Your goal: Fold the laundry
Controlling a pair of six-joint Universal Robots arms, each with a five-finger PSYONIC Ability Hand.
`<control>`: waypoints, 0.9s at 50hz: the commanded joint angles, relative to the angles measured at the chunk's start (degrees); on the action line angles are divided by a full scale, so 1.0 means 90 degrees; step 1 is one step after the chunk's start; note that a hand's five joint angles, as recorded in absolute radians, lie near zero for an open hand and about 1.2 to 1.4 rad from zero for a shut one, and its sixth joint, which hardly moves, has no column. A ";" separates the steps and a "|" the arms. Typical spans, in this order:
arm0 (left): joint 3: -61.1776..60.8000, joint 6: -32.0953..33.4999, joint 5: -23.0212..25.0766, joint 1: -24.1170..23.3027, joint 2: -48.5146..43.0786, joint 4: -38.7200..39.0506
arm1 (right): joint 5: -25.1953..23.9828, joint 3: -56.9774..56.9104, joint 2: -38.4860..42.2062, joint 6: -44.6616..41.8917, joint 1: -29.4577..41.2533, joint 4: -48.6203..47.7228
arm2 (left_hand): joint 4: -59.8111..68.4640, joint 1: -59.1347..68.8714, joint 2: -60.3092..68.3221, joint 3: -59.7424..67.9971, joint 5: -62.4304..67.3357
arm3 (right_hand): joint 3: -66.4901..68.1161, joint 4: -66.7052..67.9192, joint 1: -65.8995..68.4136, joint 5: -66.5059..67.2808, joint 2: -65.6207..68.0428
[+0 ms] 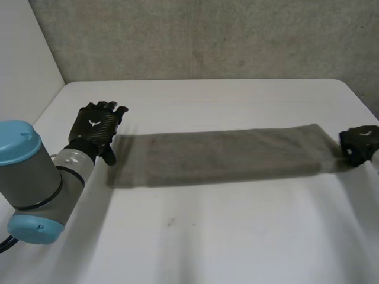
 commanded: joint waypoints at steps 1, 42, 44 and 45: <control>-0.0061 0.0000 -0.0006 0.0012 0.0070 -0.0001 | 0.1446 -0.0300 -0.0150 -0.1037 -0.0293 0.0002 | 0.0042 0.0009 0.0062 0.0048 -0.0156 | 0.1366 0.1310 0.2714 0.2511 0.1401; -0.0305 -0.0010 -0.0006 0.0071 0.0294 0.0019 | 0.1926 -0.0215 -0.0852 0.0923 0.4136 -0.0957 | 0.0042 0.0009 0.0062 0.0048 -0.0156 | -0.5356 -0.5412 -0.4008 -0.4211 -0.5321; -0.0305 -0.0010 -0.0006 0.0061 0.0294 0.0019 | 0.1743 -0.0039 -0.1038 0.0953 0.3638 -0.0762 | 0.0042 0.0009 0.0062 0.0048 -0.0156 | -0.5319 -0.5375 -0.3971 -0.4174 -0.5284; -0.0314 -0.0010 -0.0006 0.0061 0.0294 0.0019 | 0.1432 0.0137 -0.1146 0.0943 0.3169 -0.0557 | 0.0042 0.0009 0.0062 0.0048 -0.0156 | -0.5318 -0.5374 -0.3970 -0.4174 -0.5284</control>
